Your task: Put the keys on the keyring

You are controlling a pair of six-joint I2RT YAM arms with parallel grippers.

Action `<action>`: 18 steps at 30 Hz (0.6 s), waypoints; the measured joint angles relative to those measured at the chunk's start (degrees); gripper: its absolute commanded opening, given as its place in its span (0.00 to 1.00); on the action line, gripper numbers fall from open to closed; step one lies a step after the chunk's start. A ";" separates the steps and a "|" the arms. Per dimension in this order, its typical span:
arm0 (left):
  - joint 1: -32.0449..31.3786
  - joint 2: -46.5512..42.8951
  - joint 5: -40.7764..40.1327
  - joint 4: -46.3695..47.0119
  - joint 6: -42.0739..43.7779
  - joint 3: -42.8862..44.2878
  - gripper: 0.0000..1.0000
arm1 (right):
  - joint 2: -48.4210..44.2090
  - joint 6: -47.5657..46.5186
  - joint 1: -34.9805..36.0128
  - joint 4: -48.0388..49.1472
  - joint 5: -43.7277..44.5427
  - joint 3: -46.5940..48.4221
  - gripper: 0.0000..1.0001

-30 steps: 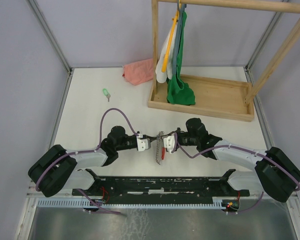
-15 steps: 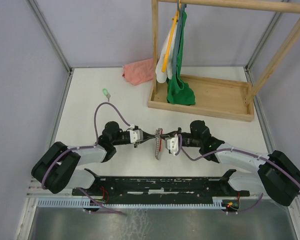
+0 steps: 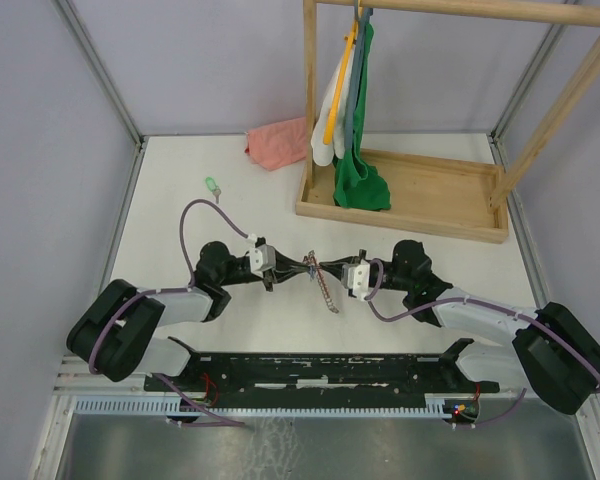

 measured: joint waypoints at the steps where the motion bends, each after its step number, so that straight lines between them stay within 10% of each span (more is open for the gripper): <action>1: 0.13 0.00 0.00 0.42 -1.29 0.00 0.03 | 0.00 0.92 -0.09 0.76 -0.17 -0.02 0.01; 18: 1.14 4.17 -0.68 14.97 -37.68 -0.13 0.15 | 1.09 16.17 -0.68 17.07 -0.74 -0.48 0.01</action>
